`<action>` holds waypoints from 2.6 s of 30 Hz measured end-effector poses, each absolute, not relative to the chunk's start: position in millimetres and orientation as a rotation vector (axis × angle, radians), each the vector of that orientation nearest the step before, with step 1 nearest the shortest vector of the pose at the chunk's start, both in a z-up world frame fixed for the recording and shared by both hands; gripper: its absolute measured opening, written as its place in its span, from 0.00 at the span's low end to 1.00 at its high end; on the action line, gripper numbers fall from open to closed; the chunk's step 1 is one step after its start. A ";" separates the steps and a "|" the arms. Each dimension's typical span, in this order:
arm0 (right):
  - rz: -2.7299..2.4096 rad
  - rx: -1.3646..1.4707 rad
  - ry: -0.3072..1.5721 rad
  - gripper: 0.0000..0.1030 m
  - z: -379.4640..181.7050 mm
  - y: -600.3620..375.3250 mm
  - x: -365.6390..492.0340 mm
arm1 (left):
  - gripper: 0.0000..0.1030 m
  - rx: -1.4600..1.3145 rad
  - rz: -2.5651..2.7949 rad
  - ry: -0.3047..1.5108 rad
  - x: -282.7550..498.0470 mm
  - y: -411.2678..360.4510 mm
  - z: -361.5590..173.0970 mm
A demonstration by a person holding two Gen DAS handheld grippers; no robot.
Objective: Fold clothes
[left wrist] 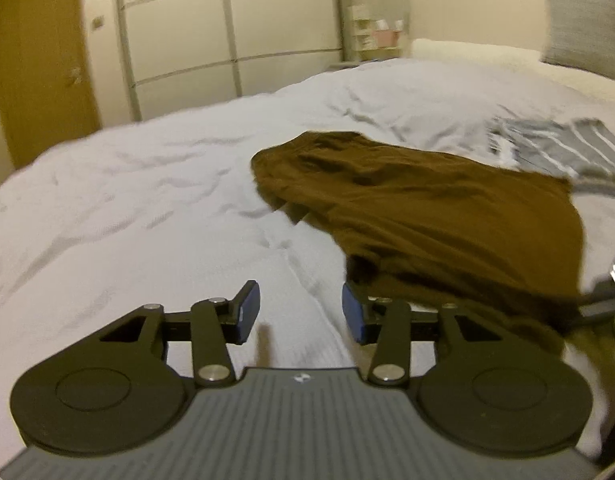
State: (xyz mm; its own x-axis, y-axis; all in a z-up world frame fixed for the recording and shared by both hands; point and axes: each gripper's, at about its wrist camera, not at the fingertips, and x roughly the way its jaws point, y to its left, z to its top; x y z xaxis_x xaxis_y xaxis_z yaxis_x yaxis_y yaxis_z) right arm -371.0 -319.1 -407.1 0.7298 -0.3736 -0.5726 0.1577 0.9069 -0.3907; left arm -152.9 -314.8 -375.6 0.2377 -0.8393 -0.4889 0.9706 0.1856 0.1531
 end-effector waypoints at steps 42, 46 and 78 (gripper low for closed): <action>-0.621 -0.921 0.868 0.00 -466.1 -473.9 -376.1 | 0.04 0.913 -1.673 -0.260 -239.9 -341.1 -371.0; -0.611 -0.914 0.874 0.00 -450.0 -465.3 -373.2 | 0.03 0.878 -1.655 -0.256 -233.4 -332.9 -356.6; -0.211 -0.705 0.859 0.00 -287.7 -357.8 -388.6 | 0.03 0.662 -1.779 0.191 -149.8 -208.9 -268.9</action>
